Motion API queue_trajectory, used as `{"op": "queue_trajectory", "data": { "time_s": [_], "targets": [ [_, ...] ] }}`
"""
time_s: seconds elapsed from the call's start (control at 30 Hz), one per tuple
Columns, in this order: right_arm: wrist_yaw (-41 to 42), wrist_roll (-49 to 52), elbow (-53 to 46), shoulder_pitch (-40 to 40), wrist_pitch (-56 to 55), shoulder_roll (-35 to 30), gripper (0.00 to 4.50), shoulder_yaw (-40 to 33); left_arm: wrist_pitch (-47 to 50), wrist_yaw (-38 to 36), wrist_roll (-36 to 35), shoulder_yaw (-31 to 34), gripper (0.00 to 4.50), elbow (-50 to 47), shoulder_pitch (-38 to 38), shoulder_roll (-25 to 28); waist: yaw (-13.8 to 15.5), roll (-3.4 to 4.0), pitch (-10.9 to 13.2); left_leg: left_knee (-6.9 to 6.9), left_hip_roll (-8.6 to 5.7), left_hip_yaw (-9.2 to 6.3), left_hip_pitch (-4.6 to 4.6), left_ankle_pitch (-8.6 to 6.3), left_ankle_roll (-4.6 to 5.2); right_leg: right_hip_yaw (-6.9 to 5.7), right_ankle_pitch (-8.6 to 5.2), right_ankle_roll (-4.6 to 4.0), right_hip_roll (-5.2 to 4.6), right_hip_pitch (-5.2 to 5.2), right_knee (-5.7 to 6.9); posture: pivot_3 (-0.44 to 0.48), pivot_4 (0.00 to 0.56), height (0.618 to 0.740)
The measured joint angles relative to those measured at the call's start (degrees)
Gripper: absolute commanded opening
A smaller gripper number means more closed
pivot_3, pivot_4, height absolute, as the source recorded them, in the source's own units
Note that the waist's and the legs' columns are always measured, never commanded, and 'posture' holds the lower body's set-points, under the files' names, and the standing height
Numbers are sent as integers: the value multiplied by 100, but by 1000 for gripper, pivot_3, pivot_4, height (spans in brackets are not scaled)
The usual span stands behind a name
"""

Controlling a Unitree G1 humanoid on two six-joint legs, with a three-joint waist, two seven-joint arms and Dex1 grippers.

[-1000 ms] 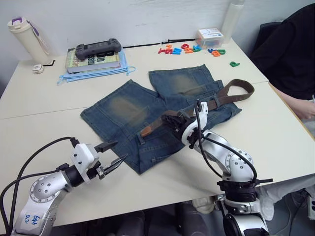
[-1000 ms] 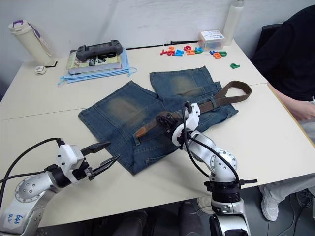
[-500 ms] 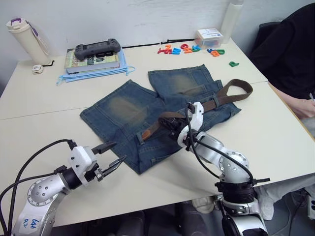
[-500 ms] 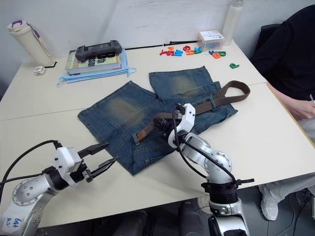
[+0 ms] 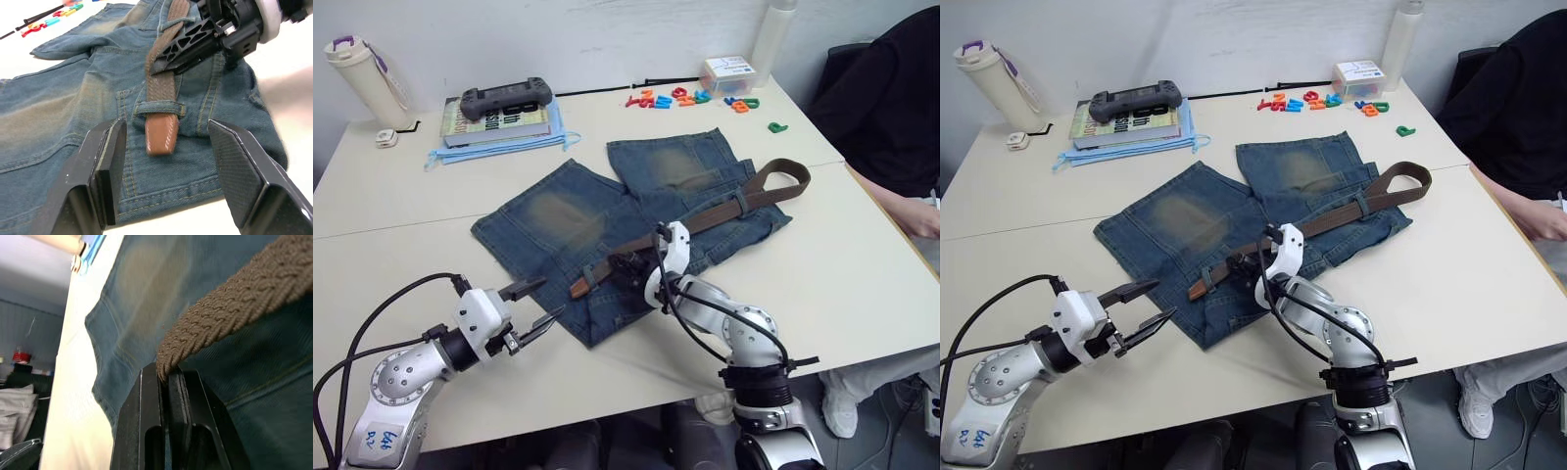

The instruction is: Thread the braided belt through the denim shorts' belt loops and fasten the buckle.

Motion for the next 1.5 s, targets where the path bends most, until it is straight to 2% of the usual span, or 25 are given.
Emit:
{"op": "queue_trajectory", "data": {
  "time_s": [0.17,0.27,0.43,0.57,0.83,0.93,1.03,1.17,1.2,1.5],
  "targets": [
    [175,152,461,-146,261,450,0,-265,-922,133,1291,-405,2954,689,-410,233,-6,-1,-1,-2,3,1,3,-1,-3,0,1,-4,6,0,0,0,150,714],
    [209,309,664,-239,346,517,0,-488,-1459,116,1673,-606,2954,1024,-521,272,-11,0,-1,-5,4,3,4,-1,-3,1,2,-4,5,-1,0,0,150,714],
    [223,480,822,-302,426,517,0,-674,-2175,93,2072,-816,2954,1355,-530,427,-2,0,-1,-5,4,2,5,-1,-3,0,2,-5,0,0,2,0,150,714],
    [224,521,862,-314,482,516,0,-748,-2708,456,2635,-835,2954,1622,-683,458,11,-1,-3,-5,2,2,8,-1,-3,-1,2,-5,0,2,4,0,150,714],
    [224,527,858,-314,502,516,0,-749,-2908,1072,3253,-880,2954,1858,-979,350,7,-2,-4,-5,2,2,7,-1,-3,-1,2,-5,0,2,5,0,150,714],
    [224,527,856,-314,503,516,0,-749,-2909,1164,3280,-899,2954,1860,-1019,266,7,-2,-4,-5,2,1,7,-1,-3,-1,2,-5,-1,2,5,0,150,714],
    [224,523,854,-314,505,516,0,-745,-2918,1172,3278,-953,2183,1860,-1020,247,6,-2,-4,-5,3,2,7,-1,-3,-1,2,-5,-2,2,5,0,150,714],
    [223,514,852,-314,507,516,0,-747,-2955,1185,3270,-951,326,1861,-1020,248,7,-2,-4,-5,2,1,7,-1,-3,-1,2,-5,-2,2,5,0,150,714],
    [222,510,852,-314,506,516,0,-748,-2961,1197,3264,-938,42,1861,-1021,249,8,-2,-4,-5,2,1,7,-1,-3,-1,2,-5,-2,2,5,0,150,714],
    [291,239,765,-401,695,449,0,-682,-3041,1230,3272,-962,42,1977,-1024,250,9,-2,-4,-5,2,1,4,-1,-3,-2,2,-5,-2,1,5,0,150,714]
  ]
}}
